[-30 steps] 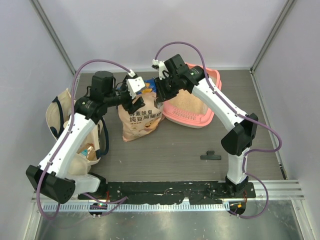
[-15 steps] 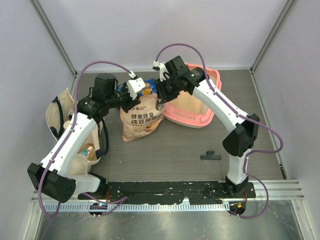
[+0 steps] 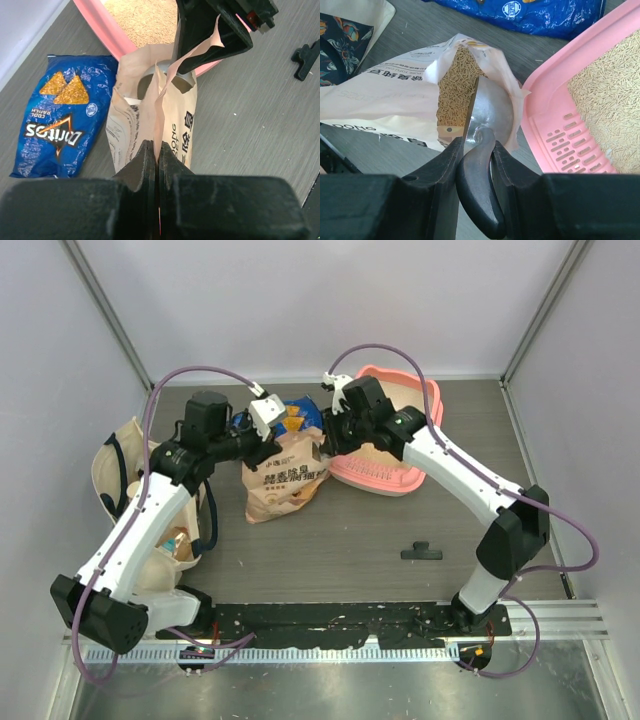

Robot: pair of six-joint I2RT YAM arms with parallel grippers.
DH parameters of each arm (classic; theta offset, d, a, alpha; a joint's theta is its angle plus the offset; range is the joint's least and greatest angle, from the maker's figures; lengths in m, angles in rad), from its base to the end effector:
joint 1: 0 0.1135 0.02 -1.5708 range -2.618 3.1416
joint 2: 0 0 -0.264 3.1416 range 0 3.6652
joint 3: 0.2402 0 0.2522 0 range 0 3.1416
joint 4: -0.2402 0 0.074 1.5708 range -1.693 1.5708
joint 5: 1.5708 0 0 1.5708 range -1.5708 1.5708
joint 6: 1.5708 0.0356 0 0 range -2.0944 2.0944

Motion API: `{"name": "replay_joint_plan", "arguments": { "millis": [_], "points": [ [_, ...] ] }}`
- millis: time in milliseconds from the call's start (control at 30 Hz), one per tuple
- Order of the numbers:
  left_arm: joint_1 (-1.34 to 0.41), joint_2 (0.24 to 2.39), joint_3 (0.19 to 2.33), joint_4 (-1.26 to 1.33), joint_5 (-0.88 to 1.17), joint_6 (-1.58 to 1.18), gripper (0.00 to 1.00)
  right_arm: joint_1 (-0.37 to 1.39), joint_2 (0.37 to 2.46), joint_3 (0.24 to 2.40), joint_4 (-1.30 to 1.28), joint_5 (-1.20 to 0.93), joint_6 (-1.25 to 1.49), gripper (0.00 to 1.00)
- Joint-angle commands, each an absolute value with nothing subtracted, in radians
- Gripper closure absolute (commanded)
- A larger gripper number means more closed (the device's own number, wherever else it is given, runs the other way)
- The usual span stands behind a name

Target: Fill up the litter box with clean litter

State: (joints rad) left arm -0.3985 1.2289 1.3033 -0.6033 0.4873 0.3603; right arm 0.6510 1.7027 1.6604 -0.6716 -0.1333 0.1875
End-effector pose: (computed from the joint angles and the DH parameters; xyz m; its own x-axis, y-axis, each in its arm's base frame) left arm 0.2353 -0.1172 0.3870 -0.1829 0.4150 -0.8912 0.8335 0.5462 0.0833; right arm 0.3031 0.2368 0.3532 -0.6386 -0.2542 -0.7263 -0.5715 0.7888 0.2264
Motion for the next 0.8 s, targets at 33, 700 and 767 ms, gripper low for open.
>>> {"name": "replay_joint_plan", "arguments": {
  "millis": [33, 700, 767],
  "points": [
    [-0.4, 1.18, 1.272, -0.526, 0.522, 0.258, 1.0, 0.663, 1.663, 1.525, -0.433, 0.052, 0.175, 0.99],
    [-0.4, 1.144, 1.244, -0.27, 0.545, 0.255, 1.0, 0.696, 2.092, 1.994, -1.123, -0.394, -0.031, 0.99],
    [-0.4, 1.141, 1.25, -0.27, 0.535, 0.268, 1.0, 0.695, 2.105, 2.011, -1.137, -0.481, -0.041, 0.98]
  ]
}}
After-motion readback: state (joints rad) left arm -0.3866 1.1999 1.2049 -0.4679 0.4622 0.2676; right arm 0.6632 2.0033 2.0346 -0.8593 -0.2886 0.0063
